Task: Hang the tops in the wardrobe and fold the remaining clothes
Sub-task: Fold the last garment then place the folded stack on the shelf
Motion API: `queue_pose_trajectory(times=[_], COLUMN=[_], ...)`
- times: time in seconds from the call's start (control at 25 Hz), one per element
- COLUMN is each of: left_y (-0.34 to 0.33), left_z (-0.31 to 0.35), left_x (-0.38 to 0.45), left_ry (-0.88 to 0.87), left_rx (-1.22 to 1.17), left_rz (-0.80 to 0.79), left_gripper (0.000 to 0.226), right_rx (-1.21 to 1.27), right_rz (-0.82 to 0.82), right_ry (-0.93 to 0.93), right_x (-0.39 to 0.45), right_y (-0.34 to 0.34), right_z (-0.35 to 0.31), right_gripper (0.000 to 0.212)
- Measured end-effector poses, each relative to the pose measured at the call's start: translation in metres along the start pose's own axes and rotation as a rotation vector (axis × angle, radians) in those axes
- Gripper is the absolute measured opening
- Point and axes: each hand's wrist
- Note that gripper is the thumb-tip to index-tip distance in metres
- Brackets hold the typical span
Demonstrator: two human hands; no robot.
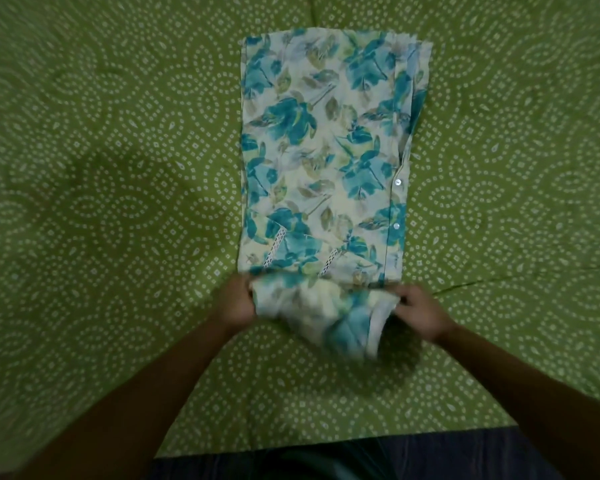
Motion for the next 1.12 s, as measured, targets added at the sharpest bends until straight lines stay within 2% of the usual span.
queue_pose_trajectory(times=[0.04, 0.08, 0.12, 0.2, 0.24, 0.32, 0.36, 0.44, 0.48, 0.56, 0.64, 0.68, 0.8, 0.92, 1.04, 1.12], left_y=[0.007, 0.016, 0.028, 0.046, 0.045, 0.043, 0.04, 0.029, 0.023, 0.019, 0.019, 0.018, 0.019, 0.012, 0.012, 0.015], left_z=[0.016, 0.025, 0.032, 0.044, 0.045, 0.056, 0.056, 0.051, 0.045, 0.035, 0.025, 0.022, 0.032, 0.048, 0.05, 0.046], left_x=[0.012, 0.026, 0.039, 0.057, 0.065, 0.061, 0.051, 0.026, 0.011, -0.023, -0.048, -0.054, -0.041, -0.008, 0.008, 0.014], left_ry=[0.207, 0.308, 0.338, 0.295, 0.329, 0.373, 0.376, 0.348, 0.335, 0.358, 0.427, 0.457, 0.499, 0.346, 0.181, 0.116], left_rx=[-0.266, -0.48, -0.582, -0.612, -0.622, -0.572, -0.502, -0.322, -0.285, -0.292, -0.19, -0.16, -0.295, -0.273, -0.243, -0.165], left_rz=[0.023, -0.029, -0.121, -0.232, -0.253, -0.193, -0.141, -0.001, 0.039, 0.005, -0.085, -0.096, 0.066, 0.222, 0.386, 0.422], left_gripper=[0.032, 0.036, 0.051, 0.082, 0.089, 0.094, 0.089, 0.054, 0.036, 0.022, 0.02, 0.021, 0.018, 0.021, 0.033, 0.043], right_rx=[0.295, 0.501, 0.599, 0.567, 0.509, 0.459, 0.475, 0.536, 0.535, 0.522, 0.47, 0.457, 0.536, 0.499, 0.491, 0.455], right_rz=[0.082, 0.12, 0.112, 0.056, 0.05, 0.032, 0.094, 0.263, 0.298, 0.272, 0.177, 0.186, 0.408, 0.56, 0.676, 0.698], right_ry=[-0.161, -0.259, -0.326, -0.404, -0.409, -0.418, -0.431, -0.386, -0.352, -0.345, -0.322, -0.297, -0.236, -0.184, -0.082, -0.081], right_x=[0.016, 0.034, 0.053, 0.076, 0.081, 0.082, 0.076, 0.056, 0.041, 0.003, -0.023, -0.028, -0.015, 0.009, 0.017, 0.022], right_y=[0.008, 0.017, 0.027, 0.04, 0.041, 0.04, 0.036, 0.023, 0.015, -0.009, -0.031, -0.037, -0.038, -0.033, -0.031, -0.027], right_z=[-0.011, -0.016, -0.021, -0.019, -0.01, -0.008, -0.013, -0.01, -0.004, -0.002, 0.002, -0.002, -0.018, -0.024, -0.024, -0.021], right_gripper=[0.015, 0.016, 0.025, 0.069, 0.079, 0.065, 0.055, 0.049, 0.048, 0.042, 0.034, 0.027, 0.009, 0.019, 0.01, 0.009])
Point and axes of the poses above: each hand's wrist, its own x-axis towards the middle knuckle, its own y-axis out of the back of the hand, z = x × y, and after that the axes turned 5 degrees about y, right-handed
